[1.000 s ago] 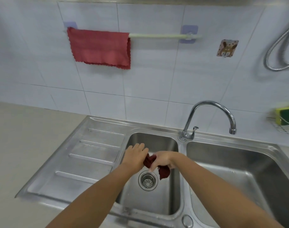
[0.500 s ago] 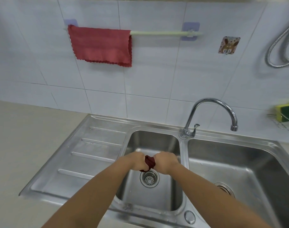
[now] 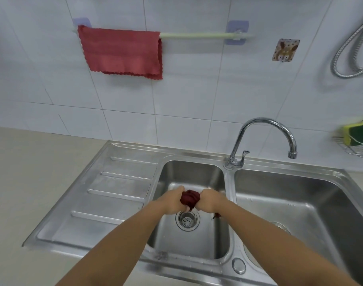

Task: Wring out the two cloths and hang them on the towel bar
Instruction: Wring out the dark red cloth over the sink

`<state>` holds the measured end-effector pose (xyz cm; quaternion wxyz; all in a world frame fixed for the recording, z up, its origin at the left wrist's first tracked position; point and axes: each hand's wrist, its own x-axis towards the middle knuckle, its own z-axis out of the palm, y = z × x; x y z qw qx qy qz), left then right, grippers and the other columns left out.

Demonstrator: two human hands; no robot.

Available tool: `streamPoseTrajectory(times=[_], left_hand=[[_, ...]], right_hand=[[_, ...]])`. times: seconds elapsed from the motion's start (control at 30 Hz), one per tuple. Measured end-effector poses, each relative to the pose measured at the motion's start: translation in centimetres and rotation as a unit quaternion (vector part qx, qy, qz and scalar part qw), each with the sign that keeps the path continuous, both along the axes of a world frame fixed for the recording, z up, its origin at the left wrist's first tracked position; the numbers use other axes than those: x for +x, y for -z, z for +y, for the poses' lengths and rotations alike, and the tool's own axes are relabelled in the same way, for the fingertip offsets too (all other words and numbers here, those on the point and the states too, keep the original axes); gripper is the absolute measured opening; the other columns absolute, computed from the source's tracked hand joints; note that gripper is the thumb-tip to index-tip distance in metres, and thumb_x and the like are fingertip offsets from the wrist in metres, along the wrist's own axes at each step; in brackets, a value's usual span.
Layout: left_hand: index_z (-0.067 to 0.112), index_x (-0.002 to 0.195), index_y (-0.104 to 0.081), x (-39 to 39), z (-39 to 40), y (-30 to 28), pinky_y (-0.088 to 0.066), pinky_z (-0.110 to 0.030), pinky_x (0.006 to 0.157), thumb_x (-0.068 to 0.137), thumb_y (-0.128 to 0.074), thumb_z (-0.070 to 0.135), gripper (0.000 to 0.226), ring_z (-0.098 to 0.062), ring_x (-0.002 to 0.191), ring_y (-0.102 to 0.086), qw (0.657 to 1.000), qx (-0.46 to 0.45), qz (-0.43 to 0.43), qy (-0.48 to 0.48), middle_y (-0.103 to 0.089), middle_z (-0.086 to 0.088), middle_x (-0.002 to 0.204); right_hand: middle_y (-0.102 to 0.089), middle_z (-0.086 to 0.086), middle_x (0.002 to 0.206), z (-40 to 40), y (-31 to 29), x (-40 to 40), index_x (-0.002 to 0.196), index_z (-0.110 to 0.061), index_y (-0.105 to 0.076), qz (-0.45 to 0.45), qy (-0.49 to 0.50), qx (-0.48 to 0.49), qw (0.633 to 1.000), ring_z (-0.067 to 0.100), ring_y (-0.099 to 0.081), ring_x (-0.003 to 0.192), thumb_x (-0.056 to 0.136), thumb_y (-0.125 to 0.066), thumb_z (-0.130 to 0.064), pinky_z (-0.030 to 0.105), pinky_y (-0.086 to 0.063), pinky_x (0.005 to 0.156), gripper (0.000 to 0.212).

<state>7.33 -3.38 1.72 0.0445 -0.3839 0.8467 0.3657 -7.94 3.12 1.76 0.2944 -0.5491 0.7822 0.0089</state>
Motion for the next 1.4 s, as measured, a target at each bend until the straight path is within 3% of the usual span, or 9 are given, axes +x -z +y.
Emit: streamPoseTrajectory(times=[0.17,0.33,0.5,0.7,0.9,1.0,1.1,1.27,1.4], left_hand=[[0.026,0.146,-0.019,1.3,0.6,2.2,-0.043,-0.031,0.104,0.079,-0.067,0.003,0.085,-0.022,0.13,-0.044,0.986,-0.138,0.092,0.01,-0.033,-0.005,0.146],[0.023,0.147,-0.023,0.9,1.0,3.9,-0.039,-0.037,0.108,0.079,-0.072,0.032,0.084,-0.02,0.13,-0.041,0.953,-0.285,0.082,0.057,-0.037,-0.004,0.146],[0.023,0.099,-0.048,0.0,0.3,1.9,-0.055,-0.042,0.07,0.084,-0.054,0.018,0.017,-0.02,0.08,-0.061,0.957,-0.279,0.047,0.069,-0.063,0.002,0.091],[0.017,0.082,-0.054,-0.6,0.2,0.5,-0.045,-0.03,0.059,0.086,-0.052,0.037,0.021,-0.023,0.063,-0.053,0.947,-0.299,-0.08,0.083,-0.065,-0.003,0.076],[0.017,0.06,-0.054,-1.0,0.8,0.2,-0.04,-0.027,0.058,0.072,-0.057,0.037,0.023,-0.019,0.059,-0.052,0.991,-0.056,-0.124,0.018,-0.055,0.002,0.061],[0.017,0.051,-0.048,-0.8,0.6,-0.4,-0.03,-0.026,0.052,0.068,-0.065,0.026,0.025,-0.014,0.049,-0.042,0.993,0.089,-0.065,-0.032,-0.048,0.003,0.054],[0.018,0.051,-0.045,-0.5,0.5,-0.7,-0.028,-0.026,0.051,0.068,-0.065,0.023,0.027,-0.013,0.048,-0.037,0.99,0.132,-0.035,-0.043,-0.044,0.003,0.053],[0.018,0.08,-0.059,-0.5,0.2,0.6,-0.047,-0.03,0.063,0.075,-0.06,0.034,0.017,-0.017,0.062,-0.055,0.997,-0.029,-0.075,-0.013,-0.058,0.003,0.07],[0.02,0.097,-0.057,-0.4,0.5,1.7,-0.053,-0.035,0.074,0.081,-0.062,0.032,0.02,-0.021,0.084,-0.061,0.972,-0.23,-0.028,-0.033,-0.057,0.0,0.097]], right_hand=[[-0.044,-0.004,0.052,0.3,-1.4,-1.1,0.054,-0.016,-0.048,-0.322,0.172,0.161,0.917,0.006,-0.035,0.039,0.081,-0.065,-0.018,0.015,-0.031,0.047,0.032],[-0.044,-0.009,0.048,0.2,-2.8,-1.1,0.054,-0.019,-0.046,-0.456,0.134,0.274,0.836,0.001,-0.034,0.035,0.087,-0.061,-0.02,0.009,-0.026,0.043,0.037],[-0.044,-0.008,0.05,0.4,-2.5,-0.7,0.055,-0.019,-0.046,-0.365,0.089,0.271,0.886,0.002,-0.034,0.036,0.084,-0.064,-0.018,0.011,-0.029,0.043,0.034],[-0.052,0.003,0.067,0.5,-2.6,0.4,0.065,-0.016,-0.05,-0.076,-0.013,0.081,0.994,0.019,-0.048,0.055,0.073,-0.065,-0.026,0.026,-0.04,0.053,0.02],[-0.057,0.001,0.075,1.0,-1.8,0.9,0.076,-0.016,-0.058,0.218,-0.187,-0.065,0.956,0.024,-0.055,0.066,0.086,-0.048,-0.03,0.032,-0.047,0.061,0.02],[-0.057,0.002,0.072,0.9,-1.5,0.7,0.076,-0.016,-0.058,0.234,-0.21,-0.098,0.944,0.025,-0.052,0.063,0.085,-0.048,-0.027,0.032,-0.045,0.057,0.018],[-0.064,0.006,0.079,0.5,-1.4,0.5,0.082,-0.015,-0.061,0.246,-0.222,-0.12,0.936,0.026,-0.052,0.065,0.085,-0.05,-0.025,0.032,-0.04,0.058,0.015],[-0.06,0.001,0.079,0.0,-0.9,0.4,0.089,-0.014,-0.066,0.182,-0.135,-0.089,0.97,0.023,-0.056,0.069,0.083,-0.053,-0.028,0.029,-0.046,0.062,0.02],[-0.058,0.004,0.075,-0.5,-0.6,0.2,0.074,-0.013,-0.058,-0.074,0.009,0.04,0.996,0.021,-0.057,0.065,0.075,-0.068,-0.028,0.027,-0.045,0.059,0.018]])
